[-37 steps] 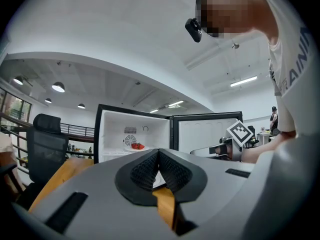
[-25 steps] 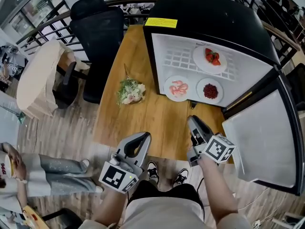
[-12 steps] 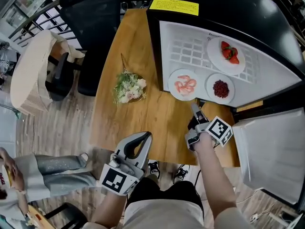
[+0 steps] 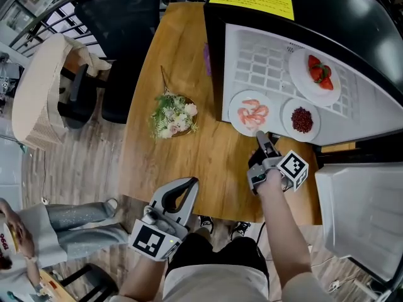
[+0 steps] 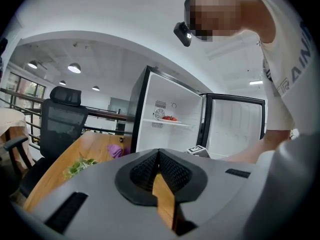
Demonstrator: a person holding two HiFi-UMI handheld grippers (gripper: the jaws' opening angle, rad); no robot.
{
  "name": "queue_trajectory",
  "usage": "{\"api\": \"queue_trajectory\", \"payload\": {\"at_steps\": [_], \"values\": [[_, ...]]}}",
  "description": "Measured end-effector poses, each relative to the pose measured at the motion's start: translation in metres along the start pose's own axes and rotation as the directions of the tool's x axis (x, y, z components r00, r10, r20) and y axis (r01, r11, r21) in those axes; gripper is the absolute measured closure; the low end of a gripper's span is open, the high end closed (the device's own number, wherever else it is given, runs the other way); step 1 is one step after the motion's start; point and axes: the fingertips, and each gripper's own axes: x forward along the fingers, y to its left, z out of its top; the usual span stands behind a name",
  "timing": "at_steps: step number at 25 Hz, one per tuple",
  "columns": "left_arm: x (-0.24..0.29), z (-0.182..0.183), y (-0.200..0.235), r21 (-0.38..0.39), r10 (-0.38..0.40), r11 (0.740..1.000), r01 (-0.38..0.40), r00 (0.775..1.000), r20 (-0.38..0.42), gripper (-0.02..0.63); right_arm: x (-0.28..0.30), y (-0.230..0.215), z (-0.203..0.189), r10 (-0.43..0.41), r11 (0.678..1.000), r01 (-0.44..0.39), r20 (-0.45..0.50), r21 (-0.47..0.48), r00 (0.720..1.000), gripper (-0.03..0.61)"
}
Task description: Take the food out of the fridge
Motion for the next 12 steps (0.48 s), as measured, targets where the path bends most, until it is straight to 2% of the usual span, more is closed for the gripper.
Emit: {"api": "queue_trajectory", "payload": {"at_steps": [7, 12], "values": [[0.0025, -0.0040, 0.0046, 0.002, -0.012, 1.000, 0.012, 1.000, -0.011, 0.604, 0.0045, 0.0006, 0.0027, 0.024, 0.998, -0.025, 0.017, 0.055, 1.000, 0.538], [0.0025, -0.0094, 0.0018, -0.010, -0.028, 1.000, 0.027, 0.999, -0.026, 0.604, 0.0032, 0.0029, 0.0045, 0.060, 0.993, -0.063, 0.036, 0.095, 0.998, 0.551]]}}
